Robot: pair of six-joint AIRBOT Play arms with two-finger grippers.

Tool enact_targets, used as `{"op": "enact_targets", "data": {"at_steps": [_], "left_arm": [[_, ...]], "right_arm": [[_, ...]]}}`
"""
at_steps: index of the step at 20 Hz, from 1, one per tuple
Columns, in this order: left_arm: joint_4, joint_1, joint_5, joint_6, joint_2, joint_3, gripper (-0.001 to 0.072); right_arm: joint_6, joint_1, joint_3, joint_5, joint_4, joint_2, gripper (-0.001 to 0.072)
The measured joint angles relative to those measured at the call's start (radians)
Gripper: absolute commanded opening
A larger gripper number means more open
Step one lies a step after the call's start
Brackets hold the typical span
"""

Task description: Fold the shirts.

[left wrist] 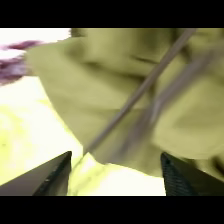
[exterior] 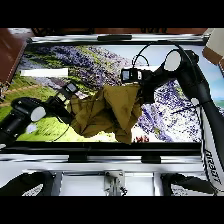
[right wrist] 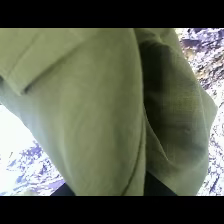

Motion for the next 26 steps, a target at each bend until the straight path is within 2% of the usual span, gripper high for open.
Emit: {"op": "enact_targets", "data": {"at_steps": [6, 9, 13, 16, 18, 20, 22, 23, 24, 25, 26], "left_arm": [[0.025, 0.097, -0.130, 0.001, 0.003, 0.195, 0.0671], [-0.020, 0.140, -0.190, 0.000, 0.008, 0.230, 0.0671], [-0.170, 0.230, -0.232, -0.077, 0.017, 0.168, 0.0654], [-0.336, 0.260, -0.170, -0.133, 0.024, 0.003, 0.0654], [-0.457, 0.248, -0.061, -0.153, 0.020, -0.104, 0.0647], [-0.559, 0.215, 0.066, -0.162, 0.002, -0.169, 0.0591], [-0.618, 0.180, 0.170, -0.170, -0.037, -0.197, 0.0582], [-0.638, 0.165, 0.206, -0.173, -0.064, -0.203, 0.0456], [-0.655, 0.155, 0.237, -0.177, -0.092, -0.203, 0.0222], [-0.667, 0.148, 0.254, -0.177, -0.117, -0.200, 0.0057], [-0.679, 0.146, 0.278, -0.179, -0.140, -0.192, 0.0053]], "right_arm": [[0.107, 0.000, 0.000, 0.030, 0.009, 0.032, 0.0062], [0.166, 0.000, 0.000, 0.039, 0.011, 0.039, 0.0061], [0.236, 0.000, 0.000, 0.042, 0.011, 0.055, 0.0061], [0.266, 0.000, 0.000, 0.042, 0.010, 0.076, 0.0061], [0.275, 0.000, 0.000, 0.042, 0.008, 0.090, 0.0061], [0.284, 0.000, 0.000, 0.041, 0.008, 0.100, 0.0061], [0.293, 0.000, 0.000, 0.041, 0.008, 0.105, 0.0061], [0.297, 0.000, 0.000, 0.041, 0.008, 0.106, 0.0061], [0.302, 0.000, 0.000, 0.041, 0.008, 0.108, 0.0061], [0.305, 0.000, 0.000, 0.041, 0.007, 0.108, 0.0061], [0.311, 0.000, 0.000, 0.043, 0.007, 0.109, 0.0061]]}}
